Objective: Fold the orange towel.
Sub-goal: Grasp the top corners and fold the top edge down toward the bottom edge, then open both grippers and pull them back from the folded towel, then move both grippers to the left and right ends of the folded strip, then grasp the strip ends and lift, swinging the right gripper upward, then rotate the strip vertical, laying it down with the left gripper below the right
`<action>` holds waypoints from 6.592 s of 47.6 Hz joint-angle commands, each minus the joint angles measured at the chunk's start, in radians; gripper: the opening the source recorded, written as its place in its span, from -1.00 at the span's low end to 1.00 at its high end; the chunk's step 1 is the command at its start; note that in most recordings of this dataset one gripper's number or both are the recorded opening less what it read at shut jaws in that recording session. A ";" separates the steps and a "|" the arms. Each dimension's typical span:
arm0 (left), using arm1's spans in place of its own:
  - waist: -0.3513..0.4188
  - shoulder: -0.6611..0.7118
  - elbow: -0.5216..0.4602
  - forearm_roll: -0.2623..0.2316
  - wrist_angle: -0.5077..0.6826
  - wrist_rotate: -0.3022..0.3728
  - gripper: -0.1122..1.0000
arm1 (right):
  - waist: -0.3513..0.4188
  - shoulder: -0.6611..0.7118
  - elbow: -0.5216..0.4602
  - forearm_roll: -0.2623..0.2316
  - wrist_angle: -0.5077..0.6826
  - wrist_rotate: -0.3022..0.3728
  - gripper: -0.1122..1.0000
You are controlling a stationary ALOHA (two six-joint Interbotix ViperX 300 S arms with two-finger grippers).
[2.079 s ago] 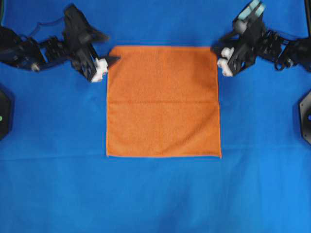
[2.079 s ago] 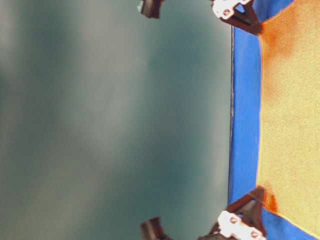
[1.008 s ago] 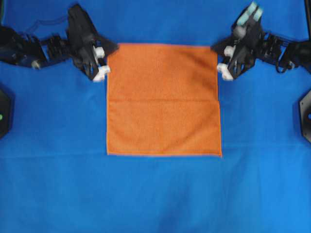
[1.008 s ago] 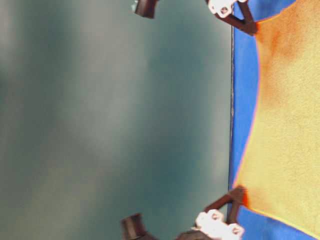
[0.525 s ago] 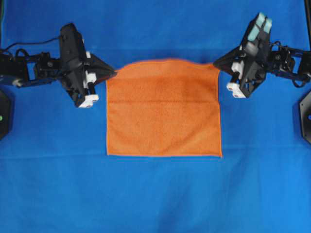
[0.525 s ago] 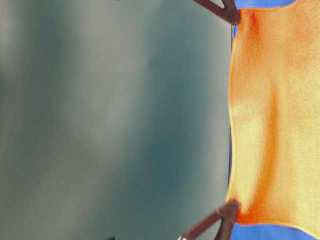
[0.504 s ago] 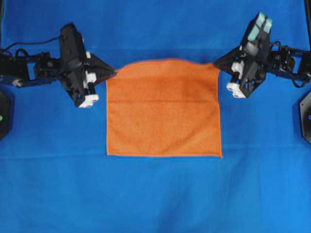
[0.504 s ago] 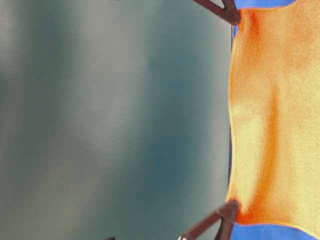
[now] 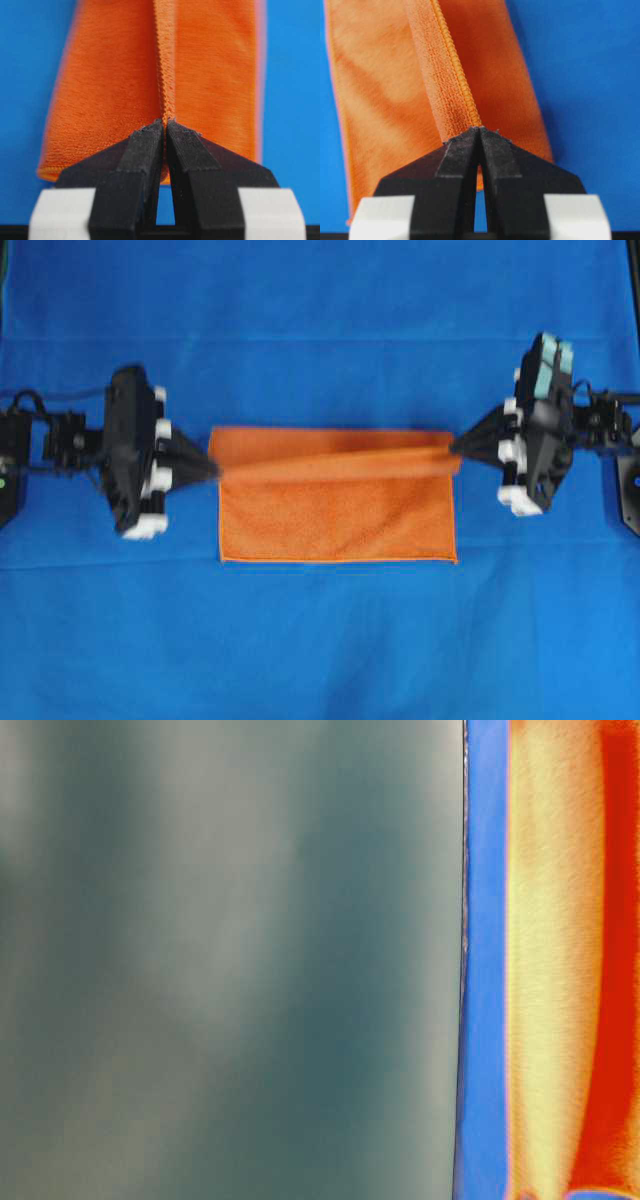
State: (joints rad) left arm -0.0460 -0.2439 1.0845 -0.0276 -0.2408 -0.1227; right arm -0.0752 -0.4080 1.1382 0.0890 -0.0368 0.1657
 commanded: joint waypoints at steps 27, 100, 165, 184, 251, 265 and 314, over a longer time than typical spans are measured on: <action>-0.144 0.186 -0.046 -0.008 -0.112 -0.110 -0.78 | 0.184 0.126 -0.025 0.005 -0.008 0.107 -0.78; 0.006 -0.055 -0.061 0.002 0.149 -0.141 0.71 | 0.048 -0.028 -0.055 -0.138 0.115 0.112 0.33; 0.141 0.321 -0.110 0.002 0.029 -0.104 -0.77 | -0.055 0.347 -0.100 -0.187 -0.041 0.107 -0.74; 0.144 0.193 -0.170 0.002 0.206 -0.091 -0.77 | -0.060 0.209 -0.127 -0.187 0.061 0.109 -0.74; -0.109 0.132 -0.489 0.003 0.281 -0.106 -0.77 | -0.328 0.141 -0.433 -0.350 0.213 0.106 -0.74; -0.115 0.302 -0.650 0.003 0.245 -0.097 -0.77 | -0.336 0.311 -0.634 -0.448 0.212 0.106 -0.74; -0.071 0.514 -0.785 -0.009 0.069 -0.020 -0.77 | -0.376 0.258 -0.439 -0.448 0.155 0.120 -0.74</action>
State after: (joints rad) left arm -0.1104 0.3206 0.2807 -0.0307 -0.1488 -0.1411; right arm -0.4433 -0.1779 0.7424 -0.3559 0.1503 0.2869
